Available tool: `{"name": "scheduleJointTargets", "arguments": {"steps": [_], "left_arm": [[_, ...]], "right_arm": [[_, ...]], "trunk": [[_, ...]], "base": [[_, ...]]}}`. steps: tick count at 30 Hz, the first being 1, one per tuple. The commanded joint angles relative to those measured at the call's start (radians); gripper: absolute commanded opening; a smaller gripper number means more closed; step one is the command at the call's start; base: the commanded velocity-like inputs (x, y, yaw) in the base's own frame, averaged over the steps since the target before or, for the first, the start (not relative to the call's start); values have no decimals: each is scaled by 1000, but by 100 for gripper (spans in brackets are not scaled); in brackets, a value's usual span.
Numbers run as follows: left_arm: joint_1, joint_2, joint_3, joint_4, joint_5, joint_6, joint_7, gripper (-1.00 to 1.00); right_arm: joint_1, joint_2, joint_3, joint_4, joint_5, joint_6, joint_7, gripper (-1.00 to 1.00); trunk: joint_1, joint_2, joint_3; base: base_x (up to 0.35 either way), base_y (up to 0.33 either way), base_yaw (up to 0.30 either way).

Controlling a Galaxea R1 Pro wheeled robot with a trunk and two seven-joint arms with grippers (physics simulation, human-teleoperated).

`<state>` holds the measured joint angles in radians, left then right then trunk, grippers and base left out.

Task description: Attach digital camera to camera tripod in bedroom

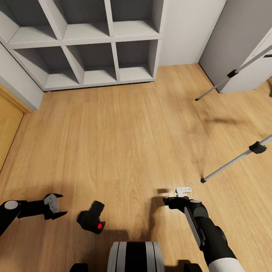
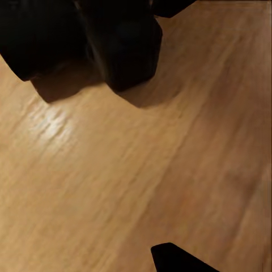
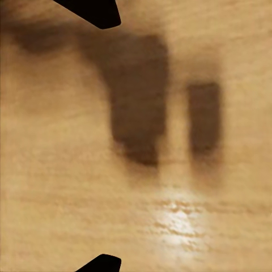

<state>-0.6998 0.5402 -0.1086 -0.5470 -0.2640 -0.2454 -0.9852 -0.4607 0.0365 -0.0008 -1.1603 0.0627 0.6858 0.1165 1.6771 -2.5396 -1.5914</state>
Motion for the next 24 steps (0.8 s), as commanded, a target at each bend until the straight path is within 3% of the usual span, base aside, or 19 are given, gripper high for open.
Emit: {"name": "scheduleJointTargets", "arguments": {"steps": [1,5,7,8,24], "left_arm": [[-1,0,-2,-1,6,-23,-30,100],[-1,-1,-2,2,58,-74,-126,100],[-1,-2,-2,12,121,-102,-186,100],[0,-2,-2,22,134,-108,-196,100],[0,2,-5,125,155,-119,-224,100]], "right_arm": [[0,0,-1,-1,8,5,6,100],[0,0,-1,-1,10,5,6,100],[0,0,-1,-1,10,4,7,100],[0,0,-1,-1,10,4,7,100],[-1,0,-1,0,3,4,6,100]], "trunk": [[0,0,-1],[0,0,-1],[0,0,-1],[0,0,-1],[0,0,-1]], "base": [[0,0,0],[0,0,0],[0,0,0],[0,0,0],[0,0,0]]}}
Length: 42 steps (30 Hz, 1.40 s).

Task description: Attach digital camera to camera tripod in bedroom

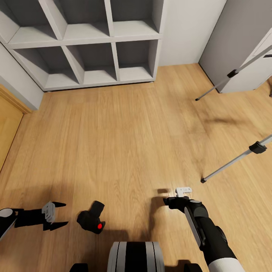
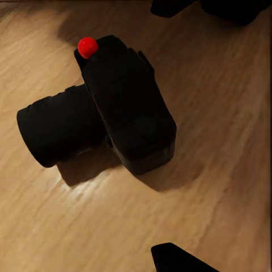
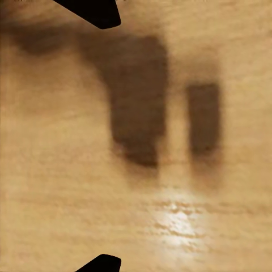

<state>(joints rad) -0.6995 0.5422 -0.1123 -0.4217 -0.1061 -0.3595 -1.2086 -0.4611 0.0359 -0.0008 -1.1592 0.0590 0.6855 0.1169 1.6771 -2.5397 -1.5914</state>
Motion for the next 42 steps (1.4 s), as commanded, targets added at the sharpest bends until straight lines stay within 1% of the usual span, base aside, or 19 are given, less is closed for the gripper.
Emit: {"name": "scheduleJointTargets", "arguments": {"steps": [1,4,9,13,14,16,20,40,42], "left_arm": [[0,0,-1,3,-2,-5,-7,100],[0,0,-1,13,0,-6,-35,100],[0,0,-1,29,-4,-21,-50,100],[0,0,-1,43,-6,-77,-52,100],[-1,-1,-1,47,-6,-113,-51,100],[0,-4,-1,51,-5,-155,-50,100],[0,-7,-1,53,-4,-191,-50,100],[0,-16,2,55,8,-205,-40,100],[0,-23,2,69,7,-207,-39,100]], "right_arm": [[0,0,-1,-1,7,5,6,100],[0,1,-1,-1,6,4,6,100],[0,0,-1,-1,6,-5,6,100],[0,0,-1,-1,6,-13,6,100],[0,0,-1,-1,5,-17,6,100],[0,0,-1,-1,5,-20,6,100],[0,0,-1,-1,7,-22,6,100],[0,1,0,25,18,-24,4,100],[0,1,-1,25,19,-24,4,100]], "trunk": [[0,0,-1],[0,0,-1],[0,0,-1],[0,0,-1],[0,0,-1],[0,0,-1],[0,0,-1],[0,0,-1],[0,0,-1]], "base": [[0,0,0],[0,0,0],[0,0,0],[0,0,0],[0,0,0],[0,0,0],[0,0,0],[-6,0,0],[-215,0,0]]}}
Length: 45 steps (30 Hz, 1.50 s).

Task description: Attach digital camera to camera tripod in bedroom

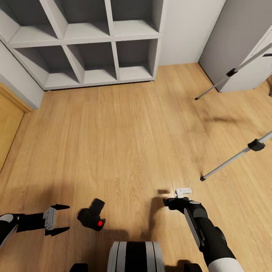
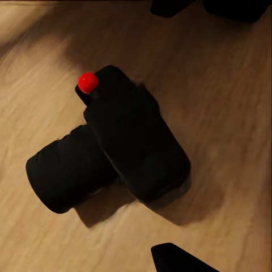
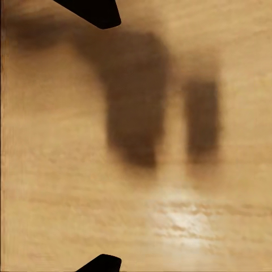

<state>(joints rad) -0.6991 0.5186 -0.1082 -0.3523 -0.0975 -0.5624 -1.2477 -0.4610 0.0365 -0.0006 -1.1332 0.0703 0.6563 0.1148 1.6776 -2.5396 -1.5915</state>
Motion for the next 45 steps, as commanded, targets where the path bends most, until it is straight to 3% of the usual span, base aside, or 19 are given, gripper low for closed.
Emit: {"name": "scheduleJointTargets", "arguments": {"steps": [1,27,34,45], "left_arm": [[0,-1,-2,3,-2,-5,0,100],[0,-9,-1,4,1,-13,2,100],[0,-10,-2,6,4,-13,99,100],[0,-19,-2,11,6,-14,128,100]], "right_arm": [[0,0,-1,-1,8,5,6,100],[0,0,-1,-2,8,5,6,100],[0,0,-1,-2,8,5,6,100],[0,0,-1,-2,8,5,6,100]], "trunk": [[-1,0,-1],[-1,0,-1],[-1,0,-1],[-1,0,-1]], "base": [[-275,0,0],[-101,4,0],[-2,0,0],[0,0,0]]}}
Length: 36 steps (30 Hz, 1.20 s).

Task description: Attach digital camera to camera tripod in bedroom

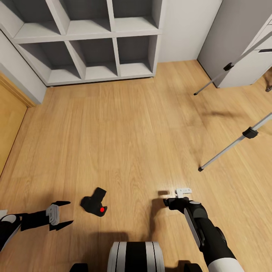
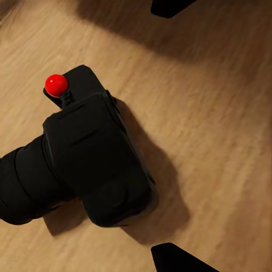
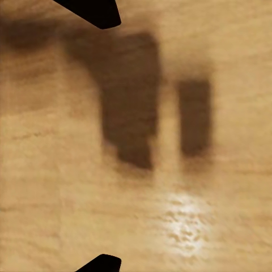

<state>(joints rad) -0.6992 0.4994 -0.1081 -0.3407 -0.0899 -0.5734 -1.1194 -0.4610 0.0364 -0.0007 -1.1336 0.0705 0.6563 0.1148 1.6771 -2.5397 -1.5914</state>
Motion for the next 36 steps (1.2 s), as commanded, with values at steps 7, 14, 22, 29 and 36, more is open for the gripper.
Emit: {"name": "scheduleJointTargets", "arguments": {"steps": [7,14,22,29,36], "left_arm": [[0,-2,-2,0,-2,-3,0,100],[0,-7,-2,2,-1,-3,1,100],[0,-12,-2,3,-2,-3,-1,100],[0,-15,-2,2,-6,-3,-3,100],[0,-18,-2,0,-2,-2,0,100]], "right_arm": [[0,0,-1,-2,8,5,6,100],[0,0,-1,-1,8,5,6,100],[0,0,-1,-1,6,5,7,100],[-1,-1,-1,-1,4,6,9,100],[-1,-2,2,0,-4,8,9,100]], "trunk": [[0,0,-1],[0,0,-1],[0,0,-1],[0,0,-1],[0,0,-1]], "base": [[0,0,0],[0,0,0],[0,0,0],[0,0,0],[0,0,0]]}}
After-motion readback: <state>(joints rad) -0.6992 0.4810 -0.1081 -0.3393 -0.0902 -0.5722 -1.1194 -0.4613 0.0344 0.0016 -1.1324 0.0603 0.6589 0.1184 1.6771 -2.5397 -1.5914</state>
